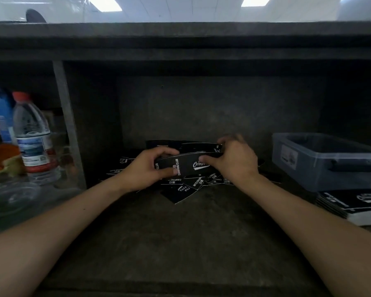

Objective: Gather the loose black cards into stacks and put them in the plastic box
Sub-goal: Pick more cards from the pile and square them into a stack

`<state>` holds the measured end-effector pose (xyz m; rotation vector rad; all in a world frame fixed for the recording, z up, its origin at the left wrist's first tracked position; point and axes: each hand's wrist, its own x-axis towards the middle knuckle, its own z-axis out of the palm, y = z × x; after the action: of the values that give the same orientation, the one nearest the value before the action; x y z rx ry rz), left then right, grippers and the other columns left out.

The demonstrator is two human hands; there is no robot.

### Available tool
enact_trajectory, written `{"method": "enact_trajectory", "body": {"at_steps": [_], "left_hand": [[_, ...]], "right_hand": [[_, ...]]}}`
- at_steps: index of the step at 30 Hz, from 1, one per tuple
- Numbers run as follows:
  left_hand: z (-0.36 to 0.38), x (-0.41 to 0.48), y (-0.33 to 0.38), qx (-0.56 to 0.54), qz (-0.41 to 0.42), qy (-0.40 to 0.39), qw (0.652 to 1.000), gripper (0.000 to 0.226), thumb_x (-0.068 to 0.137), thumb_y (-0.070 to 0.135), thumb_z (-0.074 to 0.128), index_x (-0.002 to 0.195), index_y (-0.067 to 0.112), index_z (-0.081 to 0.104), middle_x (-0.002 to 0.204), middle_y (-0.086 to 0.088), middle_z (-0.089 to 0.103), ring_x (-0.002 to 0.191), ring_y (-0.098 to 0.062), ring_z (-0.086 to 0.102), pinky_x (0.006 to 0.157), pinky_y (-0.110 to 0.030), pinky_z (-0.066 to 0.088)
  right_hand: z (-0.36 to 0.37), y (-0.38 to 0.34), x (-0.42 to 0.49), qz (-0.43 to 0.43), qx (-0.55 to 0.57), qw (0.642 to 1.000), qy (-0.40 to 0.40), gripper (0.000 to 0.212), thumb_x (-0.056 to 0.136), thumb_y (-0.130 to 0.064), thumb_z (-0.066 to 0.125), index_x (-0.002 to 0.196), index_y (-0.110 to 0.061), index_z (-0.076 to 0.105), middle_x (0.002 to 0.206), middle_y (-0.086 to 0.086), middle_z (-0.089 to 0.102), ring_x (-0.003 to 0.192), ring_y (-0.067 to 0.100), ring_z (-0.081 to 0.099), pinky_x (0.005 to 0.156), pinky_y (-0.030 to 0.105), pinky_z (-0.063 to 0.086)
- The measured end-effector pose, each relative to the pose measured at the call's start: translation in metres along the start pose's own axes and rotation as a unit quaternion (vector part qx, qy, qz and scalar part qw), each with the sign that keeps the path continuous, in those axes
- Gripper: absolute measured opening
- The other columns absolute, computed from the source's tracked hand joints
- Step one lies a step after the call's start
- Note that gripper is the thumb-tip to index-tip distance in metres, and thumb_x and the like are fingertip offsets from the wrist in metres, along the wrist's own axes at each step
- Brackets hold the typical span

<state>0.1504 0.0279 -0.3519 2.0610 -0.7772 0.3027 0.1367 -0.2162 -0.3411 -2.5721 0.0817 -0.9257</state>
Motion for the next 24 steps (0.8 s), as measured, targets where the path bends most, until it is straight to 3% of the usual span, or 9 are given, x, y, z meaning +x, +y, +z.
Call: {"method": "enact_trajectory", "body": {"at_steps": [3, 5, 7, 9, 12, 15, 17, 21, 24], "left_hand": [[0.002, -0.001, 0.002, 0.009, -0.001, 0.001, 1.000, 0.045, 0.086, 0.012, 0.076, 0.127, 0.019, 0.061, 0.113, 0.004, 0.068, 0.101, -0.002, 0.066, 0.084, -0.014, 0.054], [0.002, -0.002, 0.003, 0.028, 0.006, -0.001, 1.000, 0.040, 0.089, 0.009, 0.071, 0.126, 0.020, 0.061, 0.113, 0.008, 0.067, 0.101, 0.002, 0.065, 0.082, -0.012, 0.053], [0.000, -0.001, 0.002, 0.043, 0.011, 0.009, 0.999, 0.036, 0.091, 0.004, 0.066, 0.123, 0.021, 0.062, 0.112, 0.012, 0.065, 0.101, 0.009, 0.062, 0.080, -0.008, 0.051], [-0.006, 0.003, 0.000, 0.045, 0.005, 0.047, 0.998, 0.035, 0.092, -0.002, 0.063, 0.120, 0.018, 0.063, 0.113, 0.009, 0.067, 0.099, 0.010, 0.062, 0.081, -0.005, 0.049], [-0.021, 0.010, -0.007, 0.030, -0.030, 0.158, 0.986, 0.036, 0.091, -0.008, 0.059, 0.121, 0.010, 0.066, 0.115, -0.002, 0.069, 0.097, 0.001, 0.064, 0.087, -0.009, 0.048], [-0.028, 0.013, -0.020, 0.053, -0.093, 0.196, 0.975, 0.034, 0.092, -0.008, 0.056, 0.118, 0.009, 0.069, 0.111, -0.005, 0.071, 0.104, -0.015, 0.065, 0.094, -0.024, 0.048], [-0.027, 0.011, -0.027, 0.062, -0.131, 0.166, 0.975, 0.032, 0.092, -0.007, 0.055, 0.115, 0.011, 0.070, 0.108, -0.004, 0.071, 0.105, -0.019, 0.066, 0.095, -0.029, 0.050], [-0.024, 0.010, -0.025, 0.031, -0.138, 0.109, 0.984, 0.030, 0.095, 0.001, 0.058, 0.108, 0.026, 0.068, 0.104, 0.004, 0.072, 0.095, -0.010, 0.068, 0.089, -0.031, 0.056], [-0.018, 0.009, -0.018, 0.015, -0.130, 0.068, 0.989, 0.030, 0.097, 0.005, 0.059, 0.115, 0.027, 0.066, 0.105, 0.003, 0.071, 0.092, -0.011, 0.069, 0.073, -0.024, 0.057]], "right_hand": [[0.009, -0.003, -0.004, 0.002, 0.046, 0.995, -0.089, 0.077, 0.068, -0.067, 0.077, 0.127, -0.021, 0.060, 0.121, -0.001, 0.065, 0.109, 0.018, 0.062, 0.080, 0.027, 0.046], [0.017, -0.007, -0.008, -0.054, 0.095, 0.987, -0.118, 0.062, 0.078, -0.049, 0.078, 0.129, -0.020, 0.060, 0.118, -0.001, 0.068, 0.108, 0.017, 0.065, 0.086, 0.025, 0.048], [0.019, -0.013, -0.008, -0.077, 0.167, 0.972, -0.144, 0.056, 0.088, -0.026, 0.073, 0.139, -0.019, 0.052, 0.125, 0.002, 0.066, 0.105, 0.018, 0.066, 0.093, 0.031, 0.053], [0.017, -0.012, -0.003, -0.074, 0.235, 0.954, -0.169, 0.059, 0.092, -0.008, 0.062, 0.147, -0.018, 0.043, 0.131, 0.003, 0.063, 0.102, 0.015, 0.066, 0.093, 0.030, 0.054], [0.013, -0.005, 0.001, -0.110, 0.183, 0.958, -0.192, 0.066, 0.090, 0.001, 0.054, 0.150, -0.020, 0.038, 0.143, -0.003, 0.054, 0.127, 0.012, 0.052, 0.107, 0.022, 0.039], [0.015, -0.001, -0.006, -0.186, 0.102, 0.928, -0.305, 0.064, 0.090, -0.003, 0.055, 0.148, -0.029, 0.043, 0.156, -0.008, 0.037, 0.144, 0.010, 0.031, 0.115, 0.019, 0.022], [0.015, -0.003, -0.007, -0.195, 0.071, 0.918, -0.338, 0.050, 0.093, -0.011, 0.056, 0.139, -0.031, 0.054, 0.154, -0.008, 0.039, 0.143, 0.009, 0.033, 0.119, 0.027, 0.024], [0.005, -0.001, 0.005, -0.185, 0.028, 0.956, -0.226, 0.018, 0.090, -0.037, 0.063, 0.105, -0.030, 0.071, 0.106, -0.011, 0.070, 0.101, 0.011, 0.065, 0.089, 0.032, 0.052], [0.003, 0.008, 0.004, -0.166, -0.014, 0.967, -0.190, 0.041, 0.081, -0.066, 0.063, 0.101, -0.031, 0.068, 0.094, -0.011, 0.065, 0.087, 0.009, 0.062, 0.075, 0.029, 0.052]]}}
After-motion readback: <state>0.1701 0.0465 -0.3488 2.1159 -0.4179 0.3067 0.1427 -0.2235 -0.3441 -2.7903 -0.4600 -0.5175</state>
